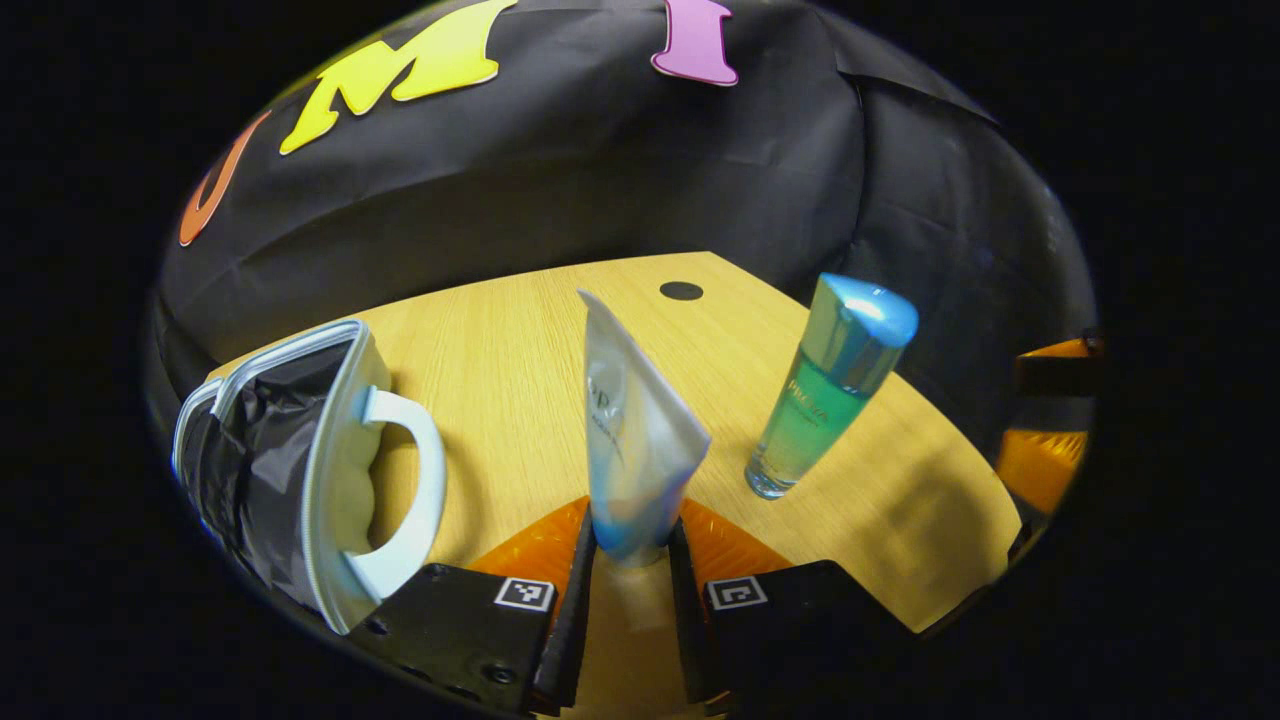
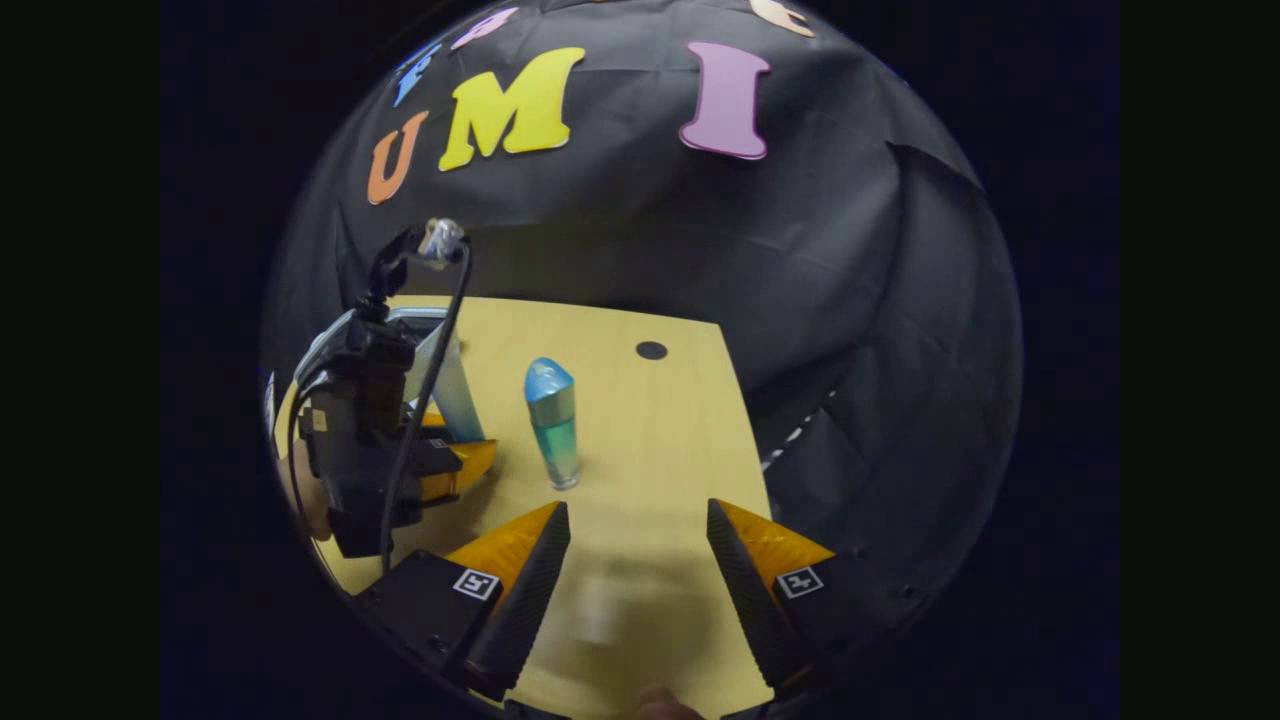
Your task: First open the suitcase, pack the skin care products into it, and then close the suitcase.
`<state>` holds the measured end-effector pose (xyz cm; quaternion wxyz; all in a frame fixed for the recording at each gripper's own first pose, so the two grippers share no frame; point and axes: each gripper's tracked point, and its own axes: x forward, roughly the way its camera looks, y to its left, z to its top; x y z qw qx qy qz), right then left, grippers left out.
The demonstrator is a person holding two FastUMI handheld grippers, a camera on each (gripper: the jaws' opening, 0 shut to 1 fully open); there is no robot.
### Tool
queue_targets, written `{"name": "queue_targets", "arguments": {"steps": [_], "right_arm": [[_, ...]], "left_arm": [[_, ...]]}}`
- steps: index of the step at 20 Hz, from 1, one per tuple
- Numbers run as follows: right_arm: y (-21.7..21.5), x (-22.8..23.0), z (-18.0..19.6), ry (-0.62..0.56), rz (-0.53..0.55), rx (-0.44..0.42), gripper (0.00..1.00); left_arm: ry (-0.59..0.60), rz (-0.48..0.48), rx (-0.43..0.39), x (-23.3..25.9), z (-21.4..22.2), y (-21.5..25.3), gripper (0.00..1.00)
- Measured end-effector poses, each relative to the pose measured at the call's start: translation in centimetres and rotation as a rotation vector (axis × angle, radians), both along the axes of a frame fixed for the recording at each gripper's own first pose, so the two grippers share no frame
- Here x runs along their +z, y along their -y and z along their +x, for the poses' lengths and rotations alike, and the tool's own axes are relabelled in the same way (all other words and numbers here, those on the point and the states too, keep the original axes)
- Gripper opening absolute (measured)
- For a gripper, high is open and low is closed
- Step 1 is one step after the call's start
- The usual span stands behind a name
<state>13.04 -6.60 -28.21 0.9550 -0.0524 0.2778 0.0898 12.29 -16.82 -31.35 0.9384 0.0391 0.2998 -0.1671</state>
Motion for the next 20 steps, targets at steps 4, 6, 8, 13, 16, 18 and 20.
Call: {"name": "queue_targets", "arguments": {"steps": [4, 6, 8, 13, 16, 18, 20], "right_arm": [[-3.3, -1.3, 2.2, -0.005, 0.011, 0.065, 0.82], [-4.9, -2.2, 3.1, -0.025, 0.015, 0.093, 0.83], [-6.2, -2.5, 4.3, -0.019, 0.012, 0.093, 0.82], [-7.3, -4.2, 7.4, -0.026, -0.014, 0.042, 0.8], [-7.3, -5.3, 8.1, -0.047, -0.025, 0.01, 0.67], [-7.6, -5.3, 8.1, -0.043, -0.021, 0.001, 0.6], [-7.6, -5.1, 8.5, -0.028, -0.039, -0.003, 0.51]], "left_arm": [[0.012, -0.012, -0.01, 3.1, -2.4, -1.2, 0.41], [0.022, -0.006, -0.008, 4.4, -3.6, -2.5, 0.41], [0.03, 0.003, 0.0, 5.5, -4.6, -3.9, 0.41], [0.026, 0.001, 0.061, 7.3, -6.2, -8.8, 0.41], [0.023, 0.005, 0.101, 7.8, -6.5, -11.7, 0.41], [0.023, -0.004, 0.133, 8.1, -6.5, -13.6, 0.41], [0.018, 0.001, 0.169, 8.1, -6.7, -15.6, 0.41]]}}
